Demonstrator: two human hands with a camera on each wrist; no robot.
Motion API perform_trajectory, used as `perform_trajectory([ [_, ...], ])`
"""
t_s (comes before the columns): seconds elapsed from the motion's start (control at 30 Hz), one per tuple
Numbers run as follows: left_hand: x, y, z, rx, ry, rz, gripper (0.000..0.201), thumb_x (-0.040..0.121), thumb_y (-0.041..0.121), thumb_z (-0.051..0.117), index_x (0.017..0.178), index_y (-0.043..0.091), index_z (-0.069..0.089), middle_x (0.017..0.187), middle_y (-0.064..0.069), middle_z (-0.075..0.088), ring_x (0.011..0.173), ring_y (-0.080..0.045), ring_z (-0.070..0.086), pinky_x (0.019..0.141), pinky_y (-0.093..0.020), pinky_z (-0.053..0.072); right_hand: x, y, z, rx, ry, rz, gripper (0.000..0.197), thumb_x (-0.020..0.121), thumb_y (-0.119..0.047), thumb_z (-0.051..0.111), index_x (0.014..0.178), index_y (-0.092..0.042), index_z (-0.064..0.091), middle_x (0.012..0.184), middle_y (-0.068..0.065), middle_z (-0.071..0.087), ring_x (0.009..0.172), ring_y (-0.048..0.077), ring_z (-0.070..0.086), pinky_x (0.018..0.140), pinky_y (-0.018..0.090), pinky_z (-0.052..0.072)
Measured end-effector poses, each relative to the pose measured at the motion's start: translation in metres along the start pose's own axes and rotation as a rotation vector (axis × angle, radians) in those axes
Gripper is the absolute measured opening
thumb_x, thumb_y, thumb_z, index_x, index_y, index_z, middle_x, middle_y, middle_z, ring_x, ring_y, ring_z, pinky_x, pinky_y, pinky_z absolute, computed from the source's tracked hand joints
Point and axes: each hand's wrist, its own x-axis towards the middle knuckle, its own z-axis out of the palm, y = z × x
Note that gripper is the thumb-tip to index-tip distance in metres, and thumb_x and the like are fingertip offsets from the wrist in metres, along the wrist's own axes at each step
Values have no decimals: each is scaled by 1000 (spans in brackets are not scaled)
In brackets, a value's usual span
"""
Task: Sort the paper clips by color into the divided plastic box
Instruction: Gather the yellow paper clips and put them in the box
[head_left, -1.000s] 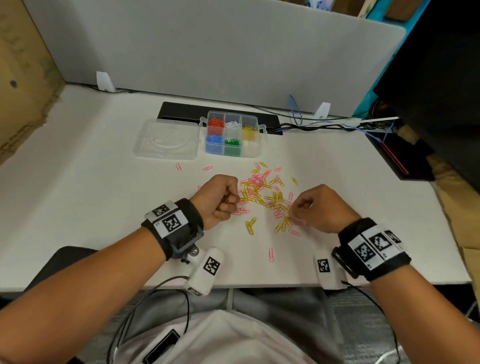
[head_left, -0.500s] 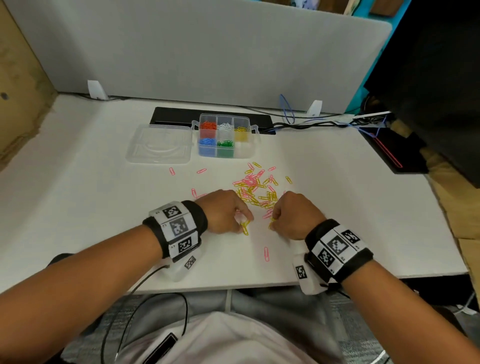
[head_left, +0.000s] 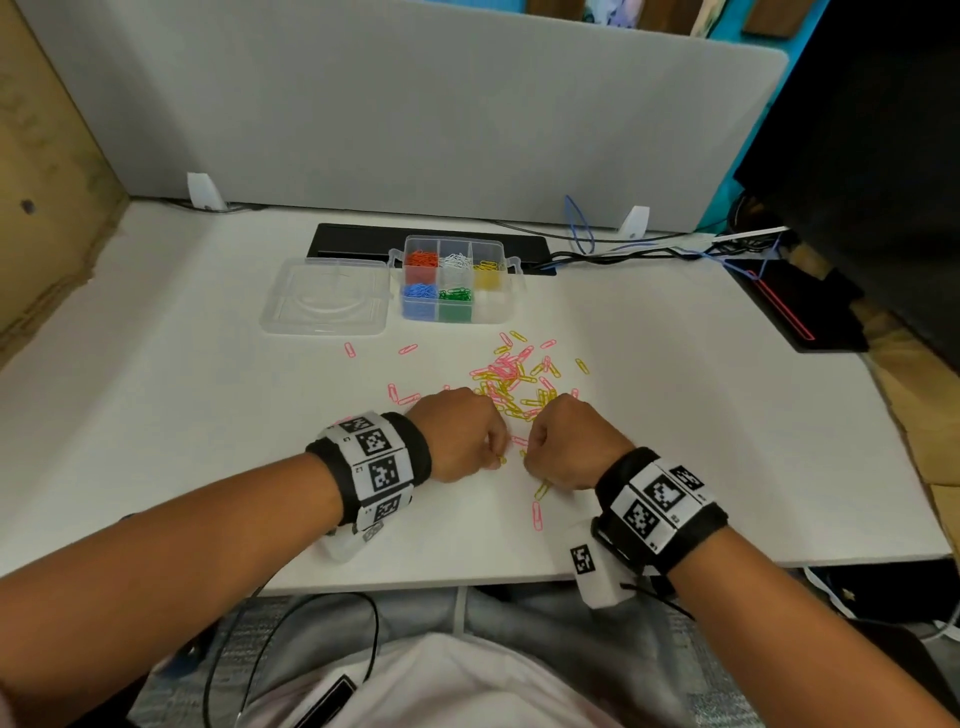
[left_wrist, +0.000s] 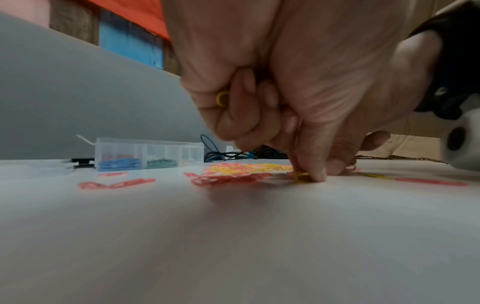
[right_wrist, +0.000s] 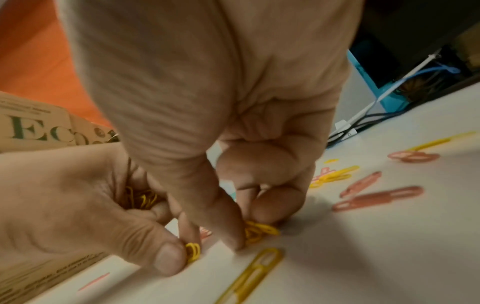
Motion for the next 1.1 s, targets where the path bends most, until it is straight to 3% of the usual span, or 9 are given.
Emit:
perform_trajectory([
  [0.17,1,-8,0,-91,-32,-24,12,94,20,60,95,16,71,85,13,57,82,-9,52,74,-20,39,1,3,-1,34,-29,-24,17,71,-11,67,78,5,67,75,13,65,72,25,63,59,34,49],
  [0.27,0,-17,-8,-258,33,-29,10,96,19,58,91,20,66,90,9,60,85,-10,56,75,-19,44,-1,10,-6,83,-25,-40,11,73,-10,68,73,1,69,67,3,63,64,15,58,58,30,48],
  [0.37,-3,-20,-17,-703,71,-95,11,97,12,58,89,11,65,78,6,64,60,-3,52,54,-15,43,-6,13,-16,287,11,-37,7,75,-6,70,69,-2,70,56,-2,63,46,9,54,50,29,48],
  [0.43,-3,-18,-20,-1113,24,-226,13,98,8,54,87,11,61,73,0,65,43,-7,36,38,-17,27,-9,8,-25,475,23,-55,8,78,-1,71,70,-1,69,56,6,63,44,15,54,47,28,47],
  [0.5,-1,-16,-18,-1434,-15,-342,14,97,6,51,86,12,56,71,-6,63,40,-6,29,34,-14,21,-12,-5,-35,574,56,-108,13,80,3,71,70,-4,67,57,7,62,48,14,55,45,23,48],
  [0.63,4,-8,-5,-1728,-137,-409,9,87,11,41,87,13,50,65,-4,44,42,-7,30,32,-14,20,-13,-37,-43,620,38,-234,11,81,0,73,72,-5,69,57,1,62,47,7,55,43,18,46],
  [0.77,6,-4,4,-1839,-171,-444,22,96,26,41,81,14,52,67,-3,45,42,-8,39,30,-14,23,1,-42,-43,653,131,-220,14,83,-14,78,79,-2,73,60,2,64,54,13,58,44,18,45],
  [0.97,3,-17,-2,-1692,-23,-520,44,100,33,47,60,23,31,51,7,24,35,-5,17,31,-15,8,35,8,-54,446,260,-32,12,86,-17,75,80,-6,77,66,-4,67,53,1,59,51,17,44],
  [1.1,3,-16,-3,-1484,26,-440,35,102,36,47,73,17,52,54,6,33,40,-6,21,34,-17,12,35,41,-62,389,280,33,11,85,-15,73,76,-15,78,71,-5,71,65,7,60,67,26,46],
])
